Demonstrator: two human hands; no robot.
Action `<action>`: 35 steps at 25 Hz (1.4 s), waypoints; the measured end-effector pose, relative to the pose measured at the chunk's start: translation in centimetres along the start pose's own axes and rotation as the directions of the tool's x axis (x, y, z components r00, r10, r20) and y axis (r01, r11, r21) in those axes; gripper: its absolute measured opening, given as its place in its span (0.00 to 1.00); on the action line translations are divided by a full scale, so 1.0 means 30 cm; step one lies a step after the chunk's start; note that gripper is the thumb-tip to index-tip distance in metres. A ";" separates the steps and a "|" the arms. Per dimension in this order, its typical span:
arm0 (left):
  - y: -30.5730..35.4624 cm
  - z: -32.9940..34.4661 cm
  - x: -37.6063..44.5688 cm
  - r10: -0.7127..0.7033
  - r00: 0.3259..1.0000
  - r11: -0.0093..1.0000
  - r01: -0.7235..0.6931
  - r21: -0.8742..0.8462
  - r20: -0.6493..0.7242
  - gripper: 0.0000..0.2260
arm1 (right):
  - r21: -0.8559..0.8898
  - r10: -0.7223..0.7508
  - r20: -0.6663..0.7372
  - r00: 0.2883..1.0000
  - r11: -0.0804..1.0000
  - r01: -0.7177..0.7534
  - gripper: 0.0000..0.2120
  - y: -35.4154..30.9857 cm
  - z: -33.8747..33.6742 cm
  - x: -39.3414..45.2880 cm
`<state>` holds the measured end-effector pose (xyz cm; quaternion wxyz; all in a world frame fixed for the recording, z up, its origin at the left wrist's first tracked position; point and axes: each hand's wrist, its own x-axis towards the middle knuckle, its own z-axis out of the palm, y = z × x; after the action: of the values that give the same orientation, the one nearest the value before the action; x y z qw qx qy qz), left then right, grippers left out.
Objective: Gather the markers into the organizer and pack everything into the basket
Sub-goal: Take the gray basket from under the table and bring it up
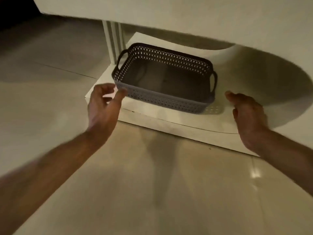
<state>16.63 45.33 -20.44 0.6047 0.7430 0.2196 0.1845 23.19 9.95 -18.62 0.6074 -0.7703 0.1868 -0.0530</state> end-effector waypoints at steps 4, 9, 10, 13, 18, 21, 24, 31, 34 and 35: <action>-0.054 0.115 0.281 0.013 1.000 1.000 -0.013 -0.016 0.020 0.29 | 0.096 -0.112 -0.036 0.993 0.989 0.115 0.19 -0.037 0.094 0.266; -0.027 0.128 0.406 -0.085 0.987 0.995 0.092 -0.043 0.138 0.18 | 0.179 0.079 0.058 0.995 0.980 -0.088 0.06 -0.100 0.169 0.328; -0.011 0.097 0.371 -0.106 0.982 0.992 0.115 -0.050 0.157 0.18 | 0.165 0.091 0.068 0.994 0.981 -0.101 0.08 -0.103 0.175 0.293; 0.045 -0.039 0.203 -0.206 0.964 0.977 0.213 -0.026 0.168 0.17 | 0.280 0.225 0.150 0.963 0.924 -0.260 0.08 -0.150 0.148 0.127; 0.243 -0.373 -0.194 -0.465 0.838 0.885 0.439 0.154 0.284 0.13 | 0.136 0.491 0.164 0.856 0.848 -0.512 0.13 -0.234 -0.034 -0.282; 0.476 -0.582 -0.397 -0.607 0.740 0.793 0.538 0.287 0.289 0.11 | -0.046 0.616 0.081 0.783 0.788 -0.615 0.16 -0.361 -0.182 -0.549; 0.752 -0.722 -0.490 -0.679 0.669 0.732 0.586 0.348 0.303 0.22 | -0.074 0.680 0.063 0.731 0.733 -0.676 0.19 -0.571 -0.302 -0.767; 1.396 -0.813 -0.339 -0.666 0.574 0.718 0.667 0.200 0.477 0.21 | 0.011 0.649 0.102 0.754 0.757 -0.654 0.20 -1.204 -0.478 -0.822; 1.593 -0.706 -0.190 -0.643 0.605 0.725 0.679 0.117 0.471 0.11 | -0.015 0.615 0.120 0.780 0.786 -0.618 0.13 -1.430 -0.511 -0.684; 1.632 -0.654 -0.134 -0.631 0.621 0.731 0.676 0.089 0.465 0.11 | -0.035 0.600 0.129 0.790 0.799 -0.601 0.11 -1.482 -0.519 -0.622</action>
<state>7.74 50.74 31.42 0.6984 0.6038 0.3139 -0.2216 11.06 10.82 30.58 0.6070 -0.6706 0.3802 0.1933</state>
